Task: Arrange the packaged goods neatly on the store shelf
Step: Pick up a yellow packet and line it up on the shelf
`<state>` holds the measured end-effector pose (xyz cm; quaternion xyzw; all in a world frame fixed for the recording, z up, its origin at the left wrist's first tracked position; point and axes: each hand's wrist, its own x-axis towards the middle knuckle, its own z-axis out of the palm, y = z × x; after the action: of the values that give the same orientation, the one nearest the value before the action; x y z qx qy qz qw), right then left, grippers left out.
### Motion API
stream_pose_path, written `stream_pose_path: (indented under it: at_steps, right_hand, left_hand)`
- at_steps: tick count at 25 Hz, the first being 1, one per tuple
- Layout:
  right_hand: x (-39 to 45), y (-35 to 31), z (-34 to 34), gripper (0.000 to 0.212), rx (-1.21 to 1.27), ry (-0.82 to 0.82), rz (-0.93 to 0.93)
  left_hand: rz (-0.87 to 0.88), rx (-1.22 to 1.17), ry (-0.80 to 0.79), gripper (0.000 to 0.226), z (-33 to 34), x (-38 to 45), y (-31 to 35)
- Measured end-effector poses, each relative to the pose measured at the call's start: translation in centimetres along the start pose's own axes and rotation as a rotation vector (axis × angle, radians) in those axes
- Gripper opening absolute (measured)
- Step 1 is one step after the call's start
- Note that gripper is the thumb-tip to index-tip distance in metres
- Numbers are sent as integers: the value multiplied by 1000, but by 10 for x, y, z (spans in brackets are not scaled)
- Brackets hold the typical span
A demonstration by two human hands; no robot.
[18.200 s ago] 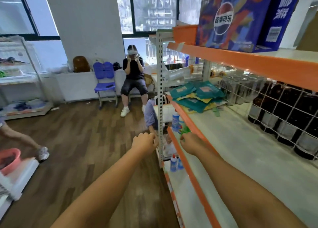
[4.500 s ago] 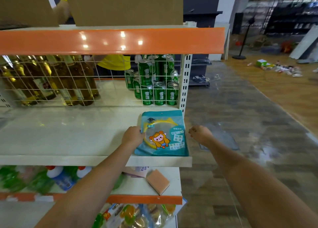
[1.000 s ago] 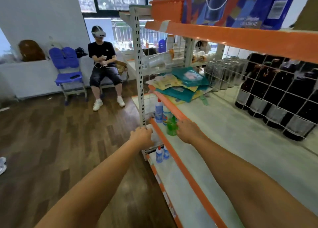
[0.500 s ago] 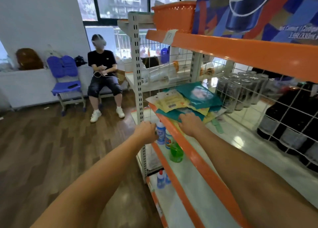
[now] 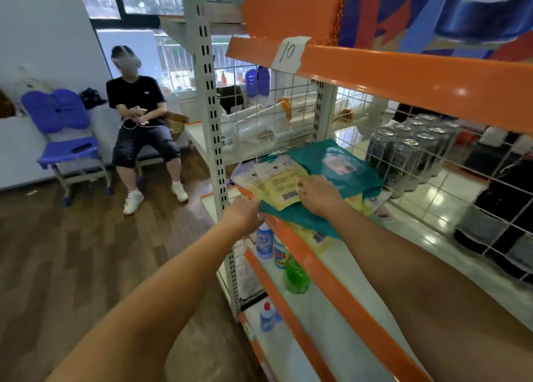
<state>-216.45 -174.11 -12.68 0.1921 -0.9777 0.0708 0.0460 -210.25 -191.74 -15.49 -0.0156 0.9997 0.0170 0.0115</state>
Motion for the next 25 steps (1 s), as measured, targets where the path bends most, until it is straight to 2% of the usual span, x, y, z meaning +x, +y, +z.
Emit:
stream_pose_path:
  at_steps: [5, 11, 16, 21, 23, 25]
  right_hand:
    - [46, -9, -1, 31, -18, 13, 150]
    - [78, -21, 17, 38, -132, -25, 314]
    - [94, -41, 22, 49, -271, -77, 414]
    - [97, -46, 26, 75, -69, -56, 602]
    - [99, -47, 22, 73, -63, -36, 622]
    - [101, -52, 19, 59, -64, 4, 613]
  left_hand:
    - [83, 34, -40, 36, -8, 56, -24]
    - [156, 4, -51, 38, -1, 89, -40]
    - [211, -120, -50, 37, 10, 106, -56]
    - [262, -207, -3, 33, 12, 110, -61]
    - [294, -216, -1, 32, 12, 112, -62]
    - [315, -236, -7, 30, 13, 114, -64]
